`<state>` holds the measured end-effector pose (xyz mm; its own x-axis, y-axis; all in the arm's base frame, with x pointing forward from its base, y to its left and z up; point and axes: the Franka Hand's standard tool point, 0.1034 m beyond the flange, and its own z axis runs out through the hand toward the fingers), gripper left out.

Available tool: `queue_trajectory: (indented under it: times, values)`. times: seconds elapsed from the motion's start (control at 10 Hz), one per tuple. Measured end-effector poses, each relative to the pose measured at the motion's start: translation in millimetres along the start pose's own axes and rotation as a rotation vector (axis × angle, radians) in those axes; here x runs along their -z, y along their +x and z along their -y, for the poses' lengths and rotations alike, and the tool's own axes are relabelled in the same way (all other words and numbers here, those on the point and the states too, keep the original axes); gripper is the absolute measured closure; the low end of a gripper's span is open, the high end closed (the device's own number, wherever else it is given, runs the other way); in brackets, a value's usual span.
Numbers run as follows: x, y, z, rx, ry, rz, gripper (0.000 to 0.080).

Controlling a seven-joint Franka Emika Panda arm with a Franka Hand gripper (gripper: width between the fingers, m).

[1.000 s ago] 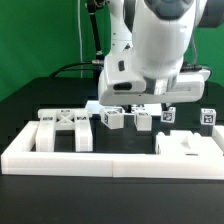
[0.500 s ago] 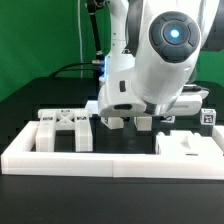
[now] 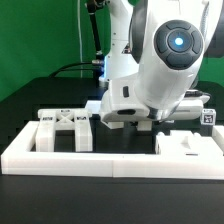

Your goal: Assemble chair

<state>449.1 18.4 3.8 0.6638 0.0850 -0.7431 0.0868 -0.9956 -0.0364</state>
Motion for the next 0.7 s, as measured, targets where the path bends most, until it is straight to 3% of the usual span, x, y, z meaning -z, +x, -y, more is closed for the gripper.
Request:
queue_trajectory:
  times: [0.1, 0.7]
  values:
    - [0.4, 0.2, -0.2, 0.001, 0.0, -0.001, 0.051]
    - [15.3, 2.2, 0.6, 0.018, 0.003, -0.018, 0.051]
